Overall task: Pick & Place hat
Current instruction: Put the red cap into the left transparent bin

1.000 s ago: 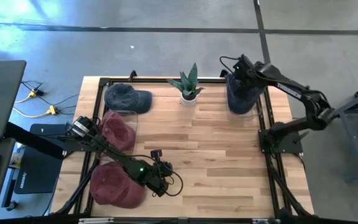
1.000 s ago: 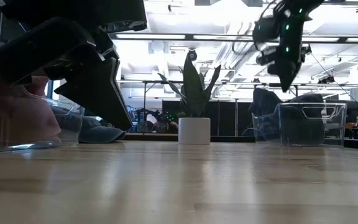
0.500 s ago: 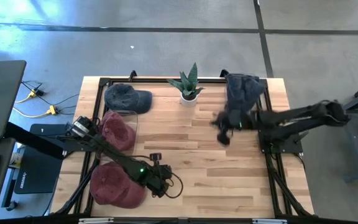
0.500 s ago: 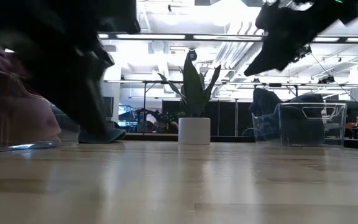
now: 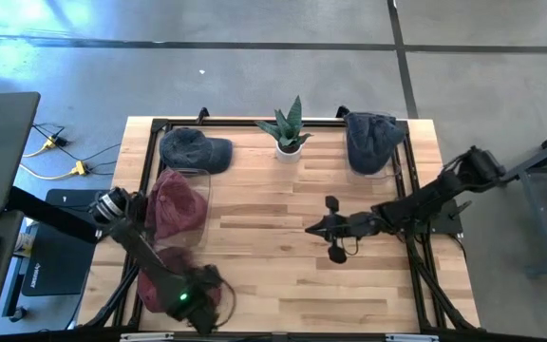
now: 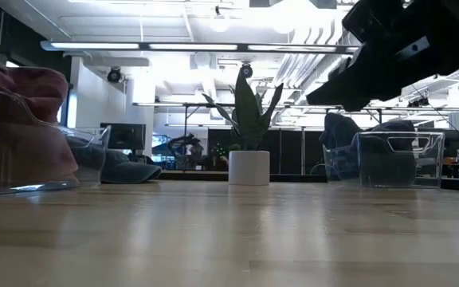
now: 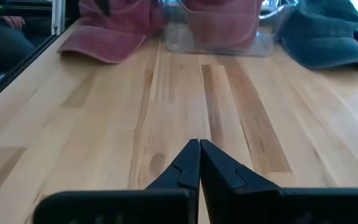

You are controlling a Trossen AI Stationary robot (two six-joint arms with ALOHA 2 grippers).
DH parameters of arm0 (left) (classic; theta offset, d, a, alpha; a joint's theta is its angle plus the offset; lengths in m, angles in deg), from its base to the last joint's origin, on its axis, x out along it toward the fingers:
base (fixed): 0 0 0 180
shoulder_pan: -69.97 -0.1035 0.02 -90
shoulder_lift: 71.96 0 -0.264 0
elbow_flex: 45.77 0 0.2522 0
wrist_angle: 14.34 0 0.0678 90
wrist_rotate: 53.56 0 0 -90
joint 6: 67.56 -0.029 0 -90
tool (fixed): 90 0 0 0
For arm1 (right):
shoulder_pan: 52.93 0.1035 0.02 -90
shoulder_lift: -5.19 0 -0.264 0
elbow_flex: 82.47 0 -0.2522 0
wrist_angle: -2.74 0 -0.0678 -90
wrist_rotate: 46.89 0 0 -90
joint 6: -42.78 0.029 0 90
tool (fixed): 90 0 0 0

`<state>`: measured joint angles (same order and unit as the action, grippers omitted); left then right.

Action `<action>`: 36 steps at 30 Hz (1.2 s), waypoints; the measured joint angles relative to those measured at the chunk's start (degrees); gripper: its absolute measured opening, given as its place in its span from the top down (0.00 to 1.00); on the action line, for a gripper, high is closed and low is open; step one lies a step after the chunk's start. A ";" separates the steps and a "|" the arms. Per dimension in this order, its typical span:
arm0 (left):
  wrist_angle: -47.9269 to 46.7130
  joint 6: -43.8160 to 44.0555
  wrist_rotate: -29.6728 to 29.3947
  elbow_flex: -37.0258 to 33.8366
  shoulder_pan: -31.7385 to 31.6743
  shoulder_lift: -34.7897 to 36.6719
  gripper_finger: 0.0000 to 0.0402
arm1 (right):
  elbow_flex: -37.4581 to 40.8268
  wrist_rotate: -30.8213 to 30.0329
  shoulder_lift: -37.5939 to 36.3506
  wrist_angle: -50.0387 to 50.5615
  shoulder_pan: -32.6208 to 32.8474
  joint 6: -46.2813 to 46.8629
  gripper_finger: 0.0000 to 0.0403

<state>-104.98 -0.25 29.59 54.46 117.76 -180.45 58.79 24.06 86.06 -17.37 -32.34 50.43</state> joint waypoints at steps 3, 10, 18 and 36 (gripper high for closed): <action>-6.36 10.01 4.11 -0.02 1.96 0.00 0.95 | -0.01 1.03 2.20 -4.06 -0.74 -2.53 0.99; -12.58 28.32 8.30 -1.19 3.81 0.30 0.69 | -0.02 4.19 2.70 -9.72 -4.92 -6.54 0.99; 6.07 30.78 9.32 -9.60 4.35 0.36 0.54 | -0.02 9.16 2.68 -11.00 -8.40 -6.65 1.00; 5.65 13.78 -17.09 1.49 -2.49 0.39 0.54 | -0.04 11.94 2.63 -9.56 -8.53 -5.04 0.98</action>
<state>-99.33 13.53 12.50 55.95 115.27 -180.05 58.75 36.00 88.70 -26.93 -40.88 45.39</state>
